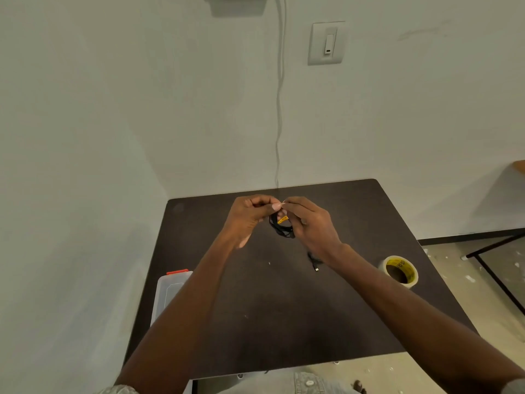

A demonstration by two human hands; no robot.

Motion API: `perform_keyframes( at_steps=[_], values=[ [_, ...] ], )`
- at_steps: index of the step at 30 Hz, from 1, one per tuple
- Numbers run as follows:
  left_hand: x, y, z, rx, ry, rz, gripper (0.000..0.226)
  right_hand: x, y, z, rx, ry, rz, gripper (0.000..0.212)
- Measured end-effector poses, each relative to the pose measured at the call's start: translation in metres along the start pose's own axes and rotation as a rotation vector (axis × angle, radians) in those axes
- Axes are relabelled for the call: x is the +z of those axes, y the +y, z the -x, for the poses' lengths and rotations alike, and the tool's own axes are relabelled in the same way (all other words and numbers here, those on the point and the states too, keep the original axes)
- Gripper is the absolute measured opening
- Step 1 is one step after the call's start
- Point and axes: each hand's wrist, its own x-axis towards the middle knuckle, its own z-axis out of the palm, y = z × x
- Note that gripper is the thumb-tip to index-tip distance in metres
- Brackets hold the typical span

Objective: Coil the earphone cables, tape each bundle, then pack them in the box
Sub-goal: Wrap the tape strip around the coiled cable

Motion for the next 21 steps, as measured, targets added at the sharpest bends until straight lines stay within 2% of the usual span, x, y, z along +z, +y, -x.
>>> perform_keyframes(
  at_steps=[3, 6, 9, 11, 15, 21],
  values=[
    [-0.002, 0.004, -0.001, -0.187, -0.004, 0.098, 0.010, 0.000, -0.001, 0.003, 0.007, -0.036, 0.030, 0.025],
    [-0.006, 0.006, -0.005, -0.365, -0.045, 0.230, 0.019, 0.000, -0.004, 0.007, 0.003, -0.058, 0.025, 0.028],
    [-0.009, 0.007, -0.009, -0.557, -0.046, 0.302, 0.023, -0.002, -0.014, 0.011, 0.230, -0.102, -0.111, 0.028],
    [-0.010, 0.007, -0.011, -0.639, -0.023, 0.325, 0.021, -0.002, -0.016, 0.013, 0.313, -0.113, -0.155, 0.038],
    [-0.011, 0.005, -0.011, -0.724, -0.030, 0.392, 0.027, -0.003, -0.018, 0.015, 0.258, -0.081, -0.148, 0.041],
    [-0.009, 0.002, -0.005, -0.759, -0.040, 0.451, 0.032, -0.003, -0.020, 0.023, 0.197, -0.068, -0.094, 0.039]
  ],
)
